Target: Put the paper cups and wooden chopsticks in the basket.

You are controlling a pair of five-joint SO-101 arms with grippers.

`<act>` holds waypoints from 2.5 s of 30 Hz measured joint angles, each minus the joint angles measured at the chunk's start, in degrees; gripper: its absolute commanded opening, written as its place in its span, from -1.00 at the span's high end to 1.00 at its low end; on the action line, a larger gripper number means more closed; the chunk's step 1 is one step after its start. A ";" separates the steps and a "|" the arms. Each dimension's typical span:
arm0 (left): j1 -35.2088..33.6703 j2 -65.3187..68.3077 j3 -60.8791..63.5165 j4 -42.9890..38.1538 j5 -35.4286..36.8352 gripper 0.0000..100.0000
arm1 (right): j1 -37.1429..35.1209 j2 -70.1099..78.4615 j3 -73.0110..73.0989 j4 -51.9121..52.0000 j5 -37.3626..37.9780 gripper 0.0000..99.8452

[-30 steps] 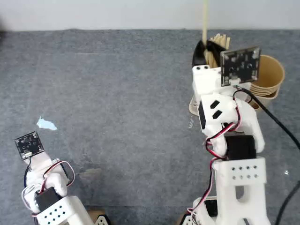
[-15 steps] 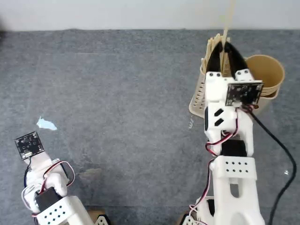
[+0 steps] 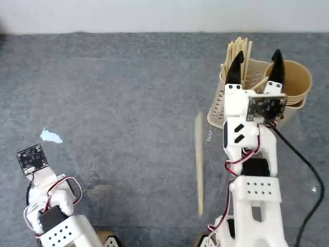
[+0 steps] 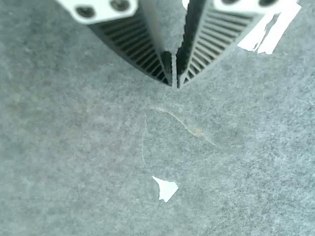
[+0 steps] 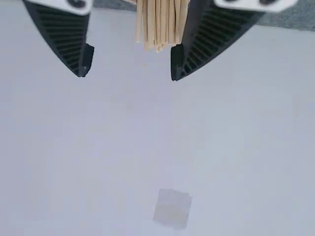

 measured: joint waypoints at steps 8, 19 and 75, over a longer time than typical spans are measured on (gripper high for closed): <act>0.00 0.00 0.00 0.00 0.00 0.97 | -2.64 -9.58 0.00 17.23 -1.41 0.66; 0.00 0.00 0.00 0.00 0.00 0.97 | -21.89 -13.27 0.00 49.76 -5.80 0.62; 0.00 0.00 0.00 0.00 0.00 0.97 | -28.31 53.36 -53.63 80.44 -11.43 0.99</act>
